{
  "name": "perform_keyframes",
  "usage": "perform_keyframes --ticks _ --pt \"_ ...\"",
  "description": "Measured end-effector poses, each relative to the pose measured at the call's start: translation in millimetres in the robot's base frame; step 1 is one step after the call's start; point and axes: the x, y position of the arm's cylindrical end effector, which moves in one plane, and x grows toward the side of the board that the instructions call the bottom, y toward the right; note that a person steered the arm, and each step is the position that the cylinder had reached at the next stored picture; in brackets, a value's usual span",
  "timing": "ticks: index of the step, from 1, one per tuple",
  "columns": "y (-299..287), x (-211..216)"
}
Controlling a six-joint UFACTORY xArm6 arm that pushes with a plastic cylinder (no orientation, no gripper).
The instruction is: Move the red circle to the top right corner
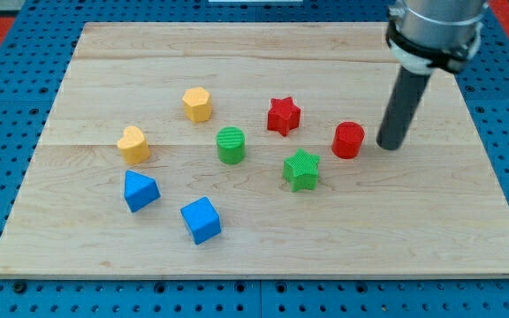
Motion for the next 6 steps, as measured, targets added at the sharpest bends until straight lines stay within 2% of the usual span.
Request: perform_keyframes --ticks 1,3,5,6 --pt "-46.8 24.0" --pt "-66.1 -97.0" --pt "-75.7 -178.4" --pt "-13.0 -206.4"
